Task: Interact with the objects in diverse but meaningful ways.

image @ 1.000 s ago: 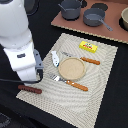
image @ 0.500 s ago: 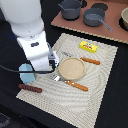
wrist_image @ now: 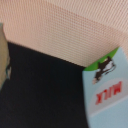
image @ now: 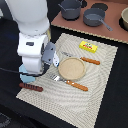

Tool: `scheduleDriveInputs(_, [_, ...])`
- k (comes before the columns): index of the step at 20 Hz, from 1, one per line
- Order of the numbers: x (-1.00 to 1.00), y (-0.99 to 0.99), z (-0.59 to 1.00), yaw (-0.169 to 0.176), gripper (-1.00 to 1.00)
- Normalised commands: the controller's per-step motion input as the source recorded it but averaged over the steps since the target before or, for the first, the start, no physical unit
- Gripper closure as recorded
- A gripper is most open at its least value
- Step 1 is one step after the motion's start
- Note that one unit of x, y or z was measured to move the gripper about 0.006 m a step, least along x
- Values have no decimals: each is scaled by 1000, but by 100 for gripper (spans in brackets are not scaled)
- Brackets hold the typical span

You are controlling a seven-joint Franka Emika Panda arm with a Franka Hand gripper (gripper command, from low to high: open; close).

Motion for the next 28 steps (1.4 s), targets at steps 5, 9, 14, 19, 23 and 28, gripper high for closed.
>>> scheduleDriveInputs(5, [364, 548, 10, -88, -100])
scheduleDriveInputs(9, [342, 411, -1, -103, -100])
scheduleDriveInputs(14, [232, 246, -102, -109, -100])
scheduleDriveInputs(19, [64, 36, -198, -101, -100])
scheduleDriveInputs(23, [-2, 26, -308, -98, -100])
scheduleDriveInputs(28, [101, 174, -227, -62, -100])
